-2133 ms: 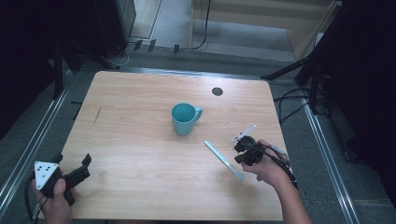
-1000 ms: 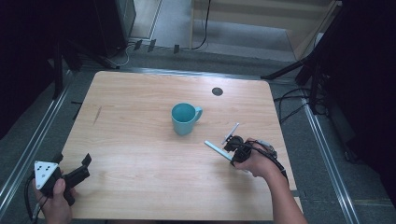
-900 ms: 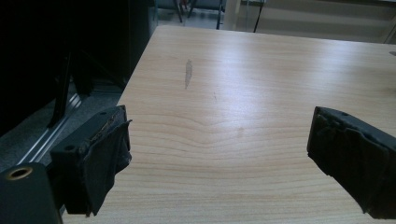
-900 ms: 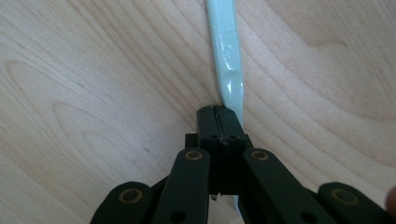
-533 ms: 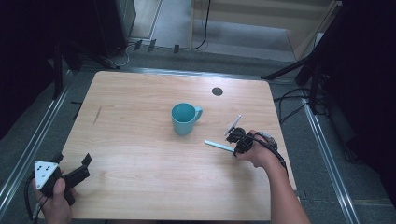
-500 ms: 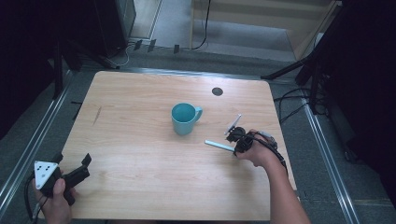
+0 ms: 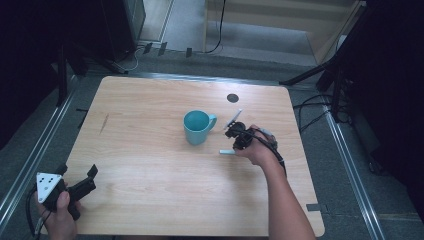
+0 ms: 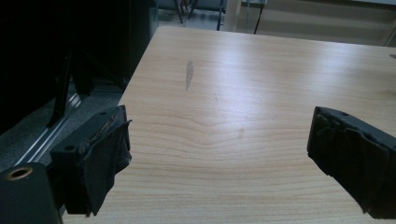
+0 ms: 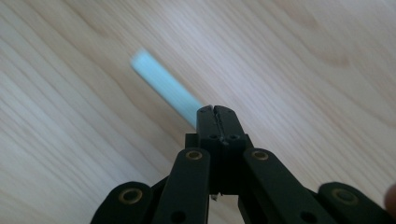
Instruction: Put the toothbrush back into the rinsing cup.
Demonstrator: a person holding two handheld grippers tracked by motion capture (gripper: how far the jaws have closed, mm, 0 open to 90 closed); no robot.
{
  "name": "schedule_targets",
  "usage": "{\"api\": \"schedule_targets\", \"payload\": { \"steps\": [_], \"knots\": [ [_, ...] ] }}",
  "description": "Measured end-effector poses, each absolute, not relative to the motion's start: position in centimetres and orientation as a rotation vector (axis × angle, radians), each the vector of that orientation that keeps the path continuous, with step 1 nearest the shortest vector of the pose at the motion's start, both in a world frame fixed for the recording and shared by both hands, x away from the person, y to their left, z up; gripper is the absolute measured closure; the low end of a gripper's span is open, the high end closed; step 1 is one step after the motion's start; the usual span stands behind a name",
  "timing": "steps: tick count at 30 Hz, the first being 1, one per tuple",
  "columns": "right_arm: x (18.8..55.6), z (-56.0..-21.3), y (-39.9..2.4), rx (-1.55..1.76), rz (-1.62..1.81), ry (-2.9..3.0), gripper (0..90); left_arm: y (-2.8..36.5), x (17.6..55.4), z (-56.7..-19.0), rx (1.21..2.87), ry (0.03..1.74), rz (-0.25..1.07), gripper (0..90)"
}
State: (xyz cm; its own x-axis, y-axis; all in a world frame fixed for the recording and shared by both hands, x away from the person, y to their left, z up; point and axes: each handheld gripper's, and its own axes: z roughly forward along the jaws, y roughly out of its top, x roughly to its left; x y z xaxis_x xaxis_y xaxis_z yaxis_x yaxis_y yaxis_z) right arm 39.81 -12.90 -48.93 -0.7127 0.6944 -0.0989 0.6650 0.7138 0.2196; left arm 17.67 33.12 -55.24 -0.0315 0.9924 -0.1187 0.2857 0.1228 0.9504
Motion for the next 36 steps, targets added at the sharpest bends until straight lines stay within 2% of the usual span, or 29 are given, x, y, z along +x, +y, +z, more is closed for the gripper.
{"api": "schedule_targets", "payload": {
  "steps": [3,13,20,28,36],
  "knots": [
    [40.2,-49.6,-10.1,1.090,0.276,2.729,90.0,33.2,17.6,-55.2,1.312,1.484,0.972,6.0],
    [39.9,-50.5,-8.0,1.033,0.263,2.761,90.0,33.3,17.7,-55.3,1.312,1.482,0.956,6.0],
    [38.2,-50.1,-8.6,0.970,0.229,2.823,90.0,33.2,17.7,-55.2,1.322,1.484,0.958,6.1],
    [34.5,-50.4,-10.2,0.886,0.156,2.908,90.0,33.2,17.7,-55.2,1.322,1.485,0.958,6.1],
    [31.2,-50.5,-13.4,0.895,0.112,2.913,90.0,33.2,17.7,-55.2,1.321,1.486,0.956,6.1]
  ]
}}
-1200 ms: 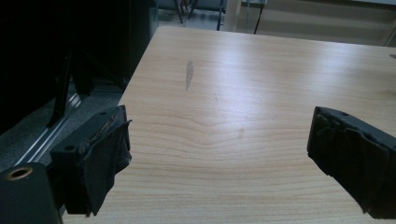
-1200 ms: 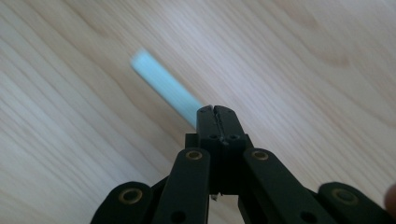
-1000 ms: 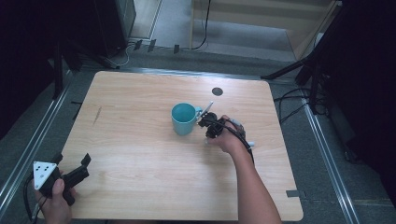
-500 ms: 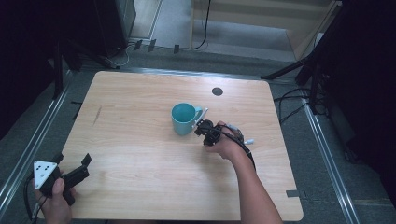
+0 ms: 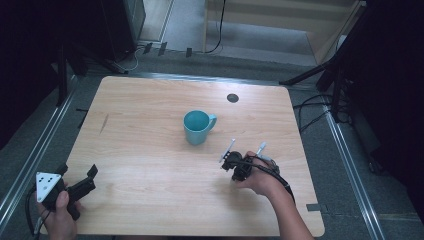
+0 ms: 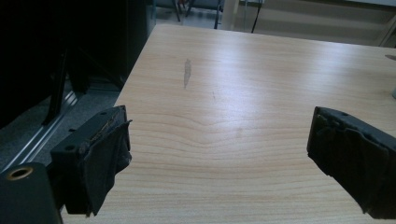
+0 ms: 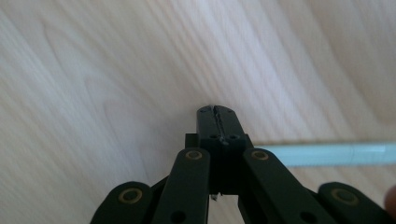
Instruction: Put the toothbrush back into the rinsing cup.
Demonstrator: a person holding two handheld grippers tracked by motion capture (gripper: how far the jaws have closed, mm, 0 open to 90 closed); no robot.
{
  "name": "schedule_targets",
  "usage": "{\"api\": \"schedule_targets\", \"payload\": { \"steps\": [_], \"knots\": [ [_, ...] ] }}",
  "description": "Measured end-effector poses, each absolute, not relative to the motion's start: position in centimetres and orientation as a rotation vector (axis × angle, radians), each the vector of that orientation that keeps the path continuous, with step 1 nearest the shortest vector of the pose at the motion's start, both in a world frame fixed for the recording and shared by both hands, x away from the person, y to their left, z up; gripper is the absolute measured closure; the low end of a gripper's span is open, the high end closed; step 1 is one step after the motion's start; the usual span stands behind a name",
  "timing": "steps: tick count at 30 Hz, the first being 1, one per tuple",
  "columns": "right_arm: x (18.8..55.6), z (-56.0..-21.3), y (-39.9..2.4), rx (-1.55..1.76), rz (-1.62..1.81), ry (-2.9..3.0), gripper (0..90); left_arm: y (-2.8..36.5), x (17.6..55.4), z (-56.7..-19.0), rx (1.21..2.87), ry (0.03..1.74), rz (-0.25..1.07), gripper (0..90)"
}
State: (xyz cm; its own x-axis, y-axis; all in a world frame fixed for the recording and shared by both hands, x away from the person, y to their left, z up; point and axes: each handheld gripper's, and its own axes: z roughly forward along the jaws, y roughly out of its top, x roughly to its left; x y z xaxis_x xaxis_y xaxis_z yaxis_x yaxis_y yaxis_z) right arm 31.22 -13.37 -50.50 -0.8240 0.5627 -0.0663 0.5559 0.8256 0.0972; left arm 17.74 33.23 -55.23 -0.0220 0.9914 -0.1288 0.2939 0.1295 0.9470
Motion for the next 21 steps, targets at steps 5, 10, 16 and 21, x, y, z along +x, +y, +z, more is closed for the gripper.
{"api": "schedule_targets", "payload": {
  "steps": [5,10,16,21],
  "knots": [
    [30.4,-50.3,-16.3,0.964,0.107,2.894,90.0,33.2,17.8,-55.2,1.325,1.487,0.957,6.0],
    [30.1,-50.2,-19.4,1.040,0.090,2.870,90.0,33.2,17.8,-55.2,1.332,1.487,0.960,6.1],
    [30.4,-50.4,-23.5,1.145,0.070,2.818,90.0,33.1,17.8,-55.2,1.337,1.486,0.964,6.1],
    [31.0,-50.5,-26.3,1.220,0.091,2.772,90.0,33.1,17.8,-55.2,1.335,1.484,0.966,6.1]
  ]
}}
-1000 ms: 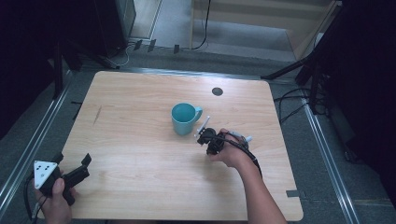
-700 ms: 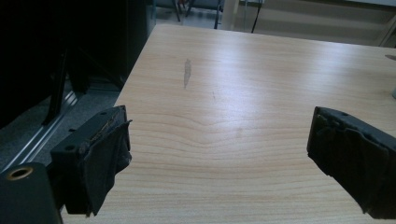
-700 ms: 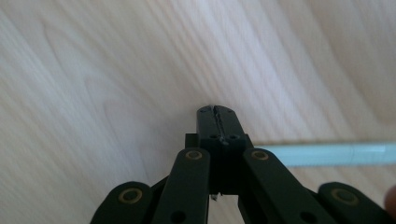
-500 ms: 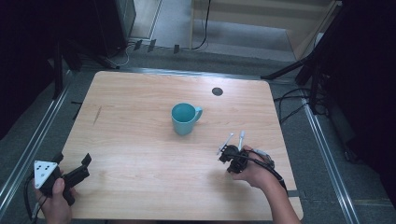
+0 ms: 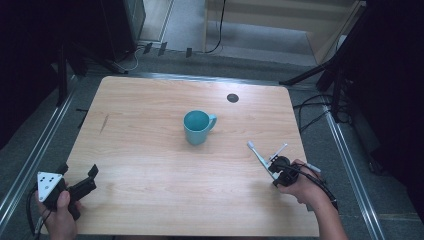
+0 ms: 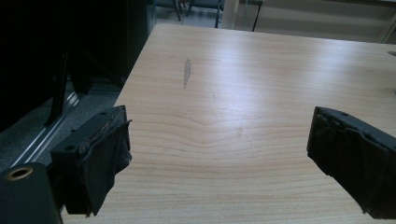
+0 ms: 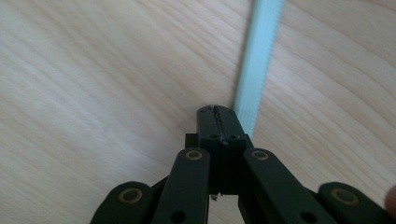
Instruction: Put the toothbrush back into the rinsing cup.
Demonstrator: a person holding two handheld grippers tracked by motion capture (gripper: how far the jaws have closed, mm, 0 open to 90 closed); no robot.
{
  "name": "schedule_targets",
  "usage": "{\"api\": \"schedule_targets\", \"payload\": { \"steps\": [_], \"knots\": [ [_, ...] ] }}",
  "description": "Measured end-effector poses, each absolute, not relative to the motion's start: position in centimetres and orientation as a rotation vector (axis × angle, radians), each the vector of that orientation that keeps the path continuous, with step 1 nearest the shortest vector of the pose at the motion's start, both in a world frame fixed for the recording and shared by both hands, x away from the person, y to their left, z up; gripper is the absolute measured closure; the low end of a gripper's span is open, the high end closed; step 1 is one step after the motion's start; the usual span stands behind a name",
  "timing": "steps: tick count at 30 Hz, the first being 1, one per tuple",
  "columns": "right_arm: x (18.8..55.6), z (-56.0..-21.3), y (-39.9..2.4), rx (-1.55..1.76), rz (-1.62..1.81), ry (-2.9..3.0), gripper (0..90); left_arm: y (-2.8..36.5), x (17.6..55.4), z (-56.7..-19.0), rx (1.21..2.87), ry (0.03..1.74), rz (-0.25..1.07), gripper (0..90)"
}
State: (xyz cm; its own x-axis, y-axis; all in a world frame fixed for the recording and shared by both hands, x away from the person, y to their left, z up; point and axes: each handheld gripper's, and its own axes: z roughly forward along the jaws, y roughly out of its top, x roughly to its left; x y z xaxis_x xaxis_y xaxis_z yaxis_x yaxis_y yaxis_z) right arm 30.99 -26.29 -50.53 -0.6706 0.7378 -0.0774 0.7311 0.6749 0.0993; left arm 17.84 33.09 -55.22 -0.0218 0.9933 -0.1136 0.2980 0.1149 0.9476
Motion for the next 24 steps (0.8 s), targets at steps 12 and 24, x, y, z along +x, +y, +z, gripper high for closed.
{"api": "schedule_targets", "payload": {
  "steps": [12,24],
  "knots": [
    [34.2,-48.3,-25.7,1.209,0.177,2.735,77.3,33.0,17.9,-55.2,1.339,1.484,0.968,6.1],
    [37.5,-49.7,-23.5,1.202,0.016,2.777,72.7,33.2,17.8,-55.2,1.329,1.481,0.957,6.1]
  ]
}}
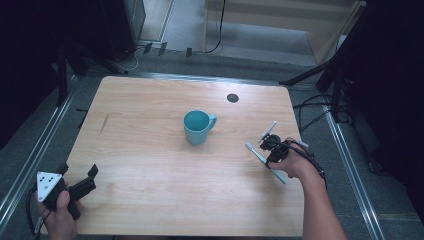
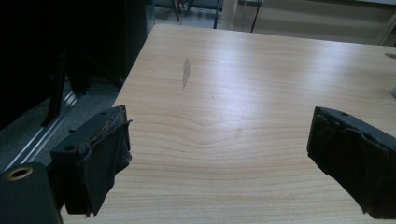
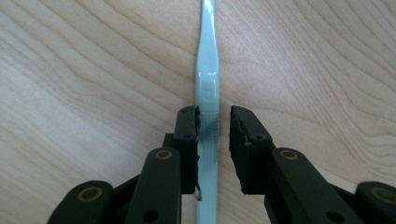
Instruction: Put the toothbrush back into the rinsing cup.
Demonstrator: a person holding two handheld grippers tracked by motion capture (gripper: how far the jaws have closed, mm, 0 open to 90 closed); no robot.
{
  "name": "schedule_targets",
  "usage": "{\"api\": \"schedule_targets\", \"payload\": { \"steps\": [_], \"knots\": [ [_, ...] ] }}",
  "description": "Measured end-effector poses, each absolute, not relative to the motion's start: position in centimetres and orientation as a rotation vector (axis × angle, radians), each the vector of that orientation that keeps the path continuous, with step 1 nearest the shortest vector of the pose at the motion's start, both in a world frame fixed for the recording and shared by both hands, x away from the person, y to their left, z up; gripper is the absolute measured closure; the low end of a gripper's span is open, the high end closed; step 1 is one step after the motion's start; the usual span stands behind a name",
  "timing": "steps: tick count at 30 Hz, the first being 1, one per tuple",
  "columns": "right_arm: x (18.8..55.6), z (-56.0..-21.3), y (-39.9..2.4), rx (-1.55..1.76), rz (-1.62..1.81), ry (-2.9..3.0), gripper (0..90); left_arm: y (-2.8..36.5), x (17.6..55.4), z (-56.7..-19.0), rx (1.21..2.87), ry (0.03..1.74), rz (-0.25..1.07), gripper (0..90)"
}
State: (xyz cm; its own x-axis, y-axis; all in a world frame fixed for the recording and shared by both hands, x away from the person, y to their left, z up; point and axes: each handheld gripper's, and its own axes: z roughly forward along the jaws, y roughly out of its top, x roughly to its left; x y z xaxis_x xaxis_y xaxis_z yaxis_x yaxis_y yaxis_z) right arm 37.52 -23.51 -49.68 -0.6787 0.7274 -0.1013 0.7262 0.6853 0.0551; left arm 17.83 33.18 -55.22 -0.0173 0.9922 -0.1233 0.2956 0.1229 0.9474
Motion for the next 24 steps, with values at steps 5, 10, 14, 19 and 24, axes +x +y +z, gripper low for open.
{"api": "schedule_targets", "payload": {
  "steps": [5,10,14,19,24],
  "knots": [
    [38.0,-50.0,-22.7,1.190,-0.002,2.792,74.4,33.2,17.8,-55.2,1.328,1.481,0.955,6.1],
    [38.3,-50.3,-22.4,1.201,-0.018,2.795,78.8,33.2,17.8,-55.2,1.325,1.481,0.955,6.0],
    [38.3,-50.3,-22.3,1.238,-0.034,2.789,79.4,33.2,17.8,-55.2,1.328,1.480,0.956,6.0],
    [38.2,-50.0,-22.2,1.278,0.033,2.758,79.6,33.2,17.8,-55.2,1.321,1.481,0.955,6.0],
    [38.2,-48.7,-21.9,1.308,0.194,2.702,79.6,33.2,17.8,-55.2,1.326,1.482,0.957,6.1]
  ]
}}
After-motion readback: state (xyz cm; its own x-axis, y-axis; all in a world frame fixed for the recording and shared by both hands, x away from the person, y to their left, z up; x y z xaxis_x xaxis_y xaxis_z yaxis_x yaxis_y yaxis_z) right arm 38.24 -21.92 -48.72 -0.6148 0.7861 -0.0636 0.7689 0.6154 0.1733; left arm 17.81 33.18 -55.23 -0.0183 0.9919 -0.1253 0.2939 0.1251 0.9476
